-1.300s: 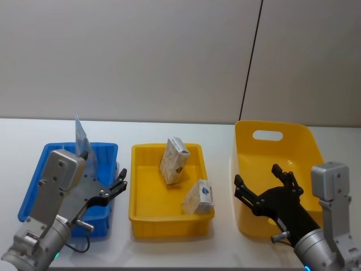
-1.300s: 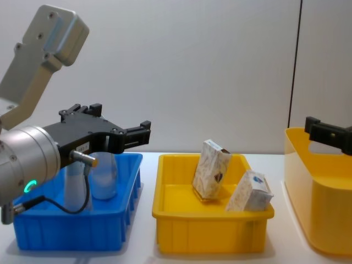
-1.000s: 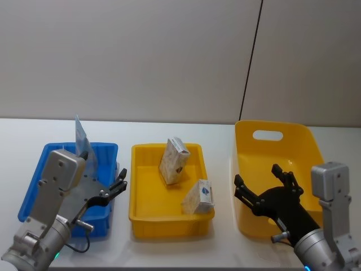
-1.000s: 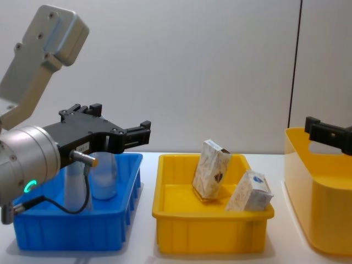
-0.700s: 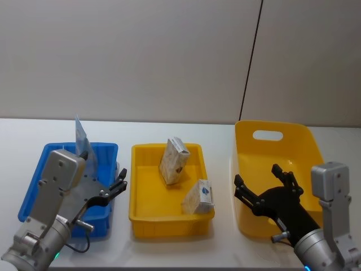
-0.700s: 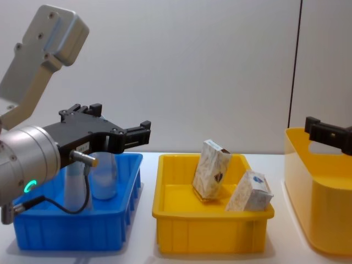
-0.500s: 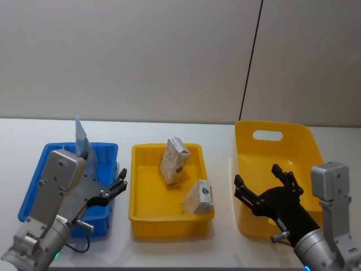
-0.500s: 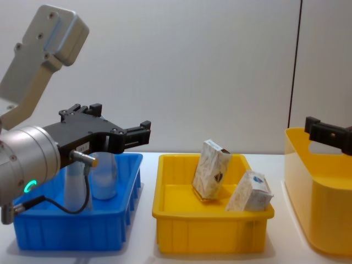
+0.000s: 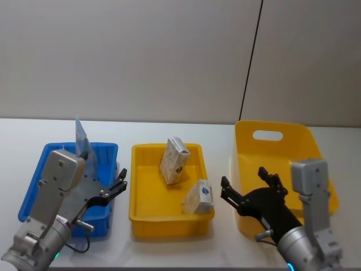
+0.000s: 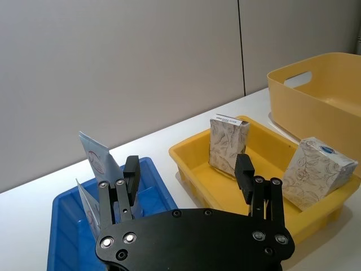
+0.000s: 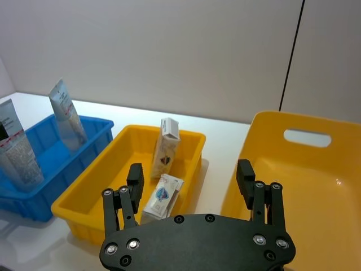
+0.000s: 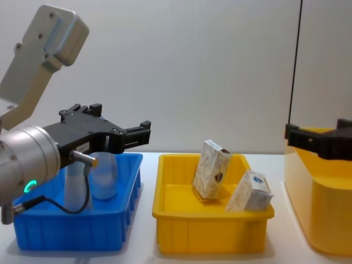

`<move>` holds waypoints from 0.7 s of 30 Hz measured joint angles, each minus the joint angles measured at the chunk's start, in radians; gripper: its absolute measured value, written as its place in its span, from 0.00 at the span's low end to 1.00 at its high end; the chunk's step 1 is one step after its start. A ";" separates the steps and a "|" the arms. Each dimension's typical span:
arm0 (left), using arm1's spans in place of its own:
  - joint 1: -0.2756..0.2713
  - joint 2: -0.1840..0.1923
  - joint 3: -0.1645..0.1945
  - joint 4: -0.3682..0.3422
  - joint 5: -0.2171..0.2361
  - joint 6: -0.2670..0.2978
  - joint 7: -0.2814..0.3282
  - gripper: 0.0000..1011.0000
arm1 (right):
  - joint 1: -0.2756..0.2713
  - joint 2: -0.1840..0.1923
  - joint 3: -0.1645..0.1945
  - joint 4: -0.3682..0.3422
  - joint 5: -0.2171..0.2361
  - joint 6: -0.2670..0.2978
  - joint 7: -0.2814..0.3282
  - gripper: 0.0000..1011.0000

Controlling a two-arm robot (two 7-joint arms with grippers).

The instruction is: Bimanual collaborative sorting of washing and personal care products

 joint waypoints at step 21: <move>0.000 0.000 0.000 0.000 0.000 0.000 0.000 0.99 | 0.109 -0.156 -0.053 0.119 -0.011 0.235 -0.102 0.99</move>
